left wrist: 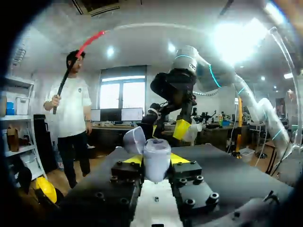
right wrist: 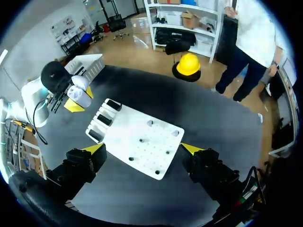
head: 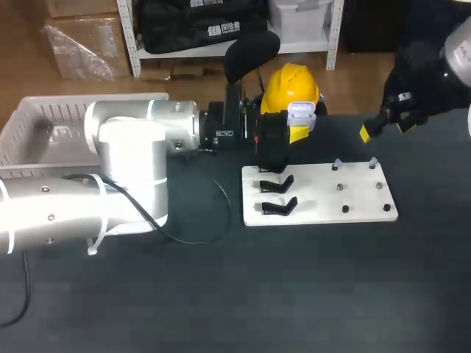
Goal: Pick up each earbud case from the left stands, insert the matching earbuds, close the lid, and place the case in the box.
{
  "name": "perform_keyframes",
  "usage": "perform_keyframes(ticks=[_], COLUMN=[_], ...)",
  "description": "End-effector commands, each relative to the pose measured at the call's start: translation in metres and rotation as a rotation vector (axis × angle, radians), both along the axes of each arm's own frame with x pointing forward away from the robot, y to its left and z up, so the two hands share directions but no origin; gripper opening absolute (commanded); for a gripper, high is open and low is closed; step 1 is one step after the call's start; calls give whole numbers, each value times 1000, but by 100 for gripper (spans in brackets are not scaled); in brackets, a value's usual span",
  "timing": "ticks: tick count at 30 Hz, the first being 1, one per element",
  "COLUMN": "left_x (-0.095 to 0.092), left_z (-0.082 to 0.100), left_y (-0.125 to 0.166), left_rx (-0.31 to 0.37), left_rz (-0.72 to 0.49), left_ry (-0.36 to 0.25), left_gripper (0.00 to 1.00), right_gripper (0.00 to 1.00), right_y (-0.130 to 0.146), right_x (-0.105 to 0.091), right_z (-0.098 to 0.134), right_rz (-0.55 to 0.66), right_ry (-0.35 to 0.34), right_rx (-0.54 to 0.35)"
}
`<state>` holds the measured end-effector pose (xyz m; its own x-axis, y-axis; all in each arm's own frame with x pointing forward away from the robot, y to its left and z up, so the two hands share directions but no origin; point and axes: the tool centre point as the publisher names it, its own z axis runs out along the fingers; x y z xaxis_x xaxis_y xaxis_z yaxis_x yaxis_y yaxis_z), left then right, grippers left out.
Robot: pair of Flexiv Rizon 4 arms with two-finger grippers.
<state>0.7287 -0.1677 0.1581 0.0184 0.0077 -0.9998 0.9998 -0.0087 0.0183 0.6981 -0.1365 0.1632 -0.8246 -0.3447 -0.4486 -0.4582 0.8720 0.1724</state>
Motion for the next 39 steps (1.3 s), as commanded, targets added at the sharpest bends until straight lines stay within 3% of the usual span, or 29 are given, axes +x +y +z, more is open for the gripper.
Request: perform_keyframes(ticks=[1,12,20,32,39], left_x=[-2,-11,-17,-19,-19], left_z=[2,11,14,12,12], left_y=[2,-4,-8,-11,-11], left_rx=[-47,-2,-12,-10,-10], left_rz=[21,9,-42,-44,-44], left_ry=[0,-2,20,15,15], left_gripper=[0,0,0,0,0], right_gripper=[100,100,100,100,100], right_y=[-2,-10,-13,-21,-22], right_x=[1,-2,-1,-1,9], right_z=[-1,-6,-12,-29,-53], right_rz=[-26,-41,-42,-59,-12], right_ry=[2,30,49,76,101], right_rx=[-58,-75,-93,-221,-296])
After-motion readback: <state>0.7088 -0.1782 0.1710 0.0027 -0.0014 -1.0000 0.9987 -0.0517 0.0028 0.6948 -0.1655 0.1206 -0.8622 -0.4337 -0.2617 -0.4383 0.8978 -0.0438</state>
